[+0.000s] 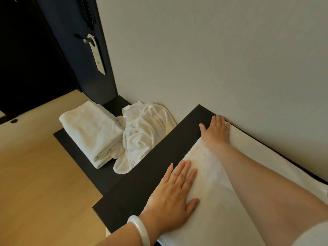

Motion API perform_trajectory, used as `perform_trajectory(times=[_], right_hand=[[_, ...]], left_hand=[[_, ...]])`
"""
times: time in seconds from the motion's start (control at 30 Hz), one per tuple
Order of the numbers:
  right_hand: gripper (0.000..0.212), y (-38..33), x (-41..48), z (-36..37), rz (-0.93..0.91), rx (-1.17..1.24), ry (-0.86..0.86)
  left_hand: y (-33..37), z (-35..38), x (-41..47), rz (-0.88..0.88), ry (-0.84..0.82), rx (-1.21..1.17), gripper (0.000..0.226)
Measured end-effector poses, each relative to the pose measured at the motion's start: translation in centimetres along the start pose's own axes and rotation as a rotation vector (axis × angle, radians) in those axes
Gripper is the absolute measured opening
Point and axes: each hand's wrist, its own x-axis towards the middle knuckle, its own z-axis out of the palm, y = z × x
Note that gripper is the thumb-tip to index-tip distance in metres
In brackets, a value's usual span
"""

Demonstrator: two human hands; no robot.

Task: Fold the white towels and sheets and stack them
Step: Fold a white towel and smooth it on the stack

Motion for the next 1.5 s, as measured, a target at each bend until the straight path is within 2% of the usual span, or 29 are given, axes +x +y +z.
perform_trajectory(times=[0.17,0.23,0.4,0.63,0.7,0.77,0.83,0.87,0.93,1.0,1.07,1.2,1.37,1.43,1.5], right_hand=[[0.061,0.5,-0.9,-1.6,-0.093,0.107,0.131],[0.064,-0.1,-3.1,-2.0,-0.172,0.094,0.181],[0.073,-0.1,-12.2,0.9,-0.303,0.035,0.006],[0.062,0.4,-11.9,1.0,-0.268,0.004,0.03],[0.06,0.4,-12.0,0.4,-0.271,0.12,0.007],[0.052,0.5,-12.6,-0.8,-0.194,0.477,-0.013],[0.045,1.2,-13.6,-1.7,-0.059,0.756,0.102],[0.044,1.7,-14.4,-2.0,-0.009,0.71,0.176],[0.048,3.3,-16.2,-1.8,0.05,0.442,0.248],[0.055,5.5,-18.1,-1.1,0.106,0.223,0.193],[0.059,8.0,-20.2,0.0,0.161,0.117,0.118],[0.067,12.0,-24.6,1.3,0.212,0.104,0.034],[0.074,14.1,-25.6,-0.5,0.437,0.119,-0.037],[0.069,12.9,-23.6,-2.1,0.374,0.182,0.024],[0.063,11.3,-20.5,-3.4,0.234,0.223,0.115]], left_hand=[[0.0,-0.1,-0.1,0.002,-0.01,-0.03,0.071],[-0.1,0.0,0.0,-0.003,0.009,-0.021,0.072],[0.0,-0.1,0.0,-0.013,0.036,0.042,0.072],[-1.1,-0.7,-2.7,0.013,-0.044,-0.022,0.068],[-2.0,-0.9,-4.6,-0.044,-0.091,-0.042,0.066],[-2.6,-1.6,-5.6,-0.176,-0.119,-0.012,0.064],[-2.0,-2.7,-4.5,-0.232,-0.075,0.028,0.064],[-1.2,-3.0,-3.2,-0.192,-0.022,0.026,0.065],[0.9,-3.4,0.2,-0.04,0.059,0.002,0.064],[2.5,-3.1,3.3,0.085,0.044,-0.035,0.062],[3.1,-2.1,4.8,0.135,-0.035,-0.038,0.063],[2.3,0.4,3.2,0.146,-0.069,0.029,0.064],[3.2,-0.5,4.0,0.116,-0.109,0.018,0.074],[4.4,-1.7,7.4,0.122,-0.032,-0.003,0.069],[5.6,-2.6,11.8,0.148,0.052,0.01,0.061]])
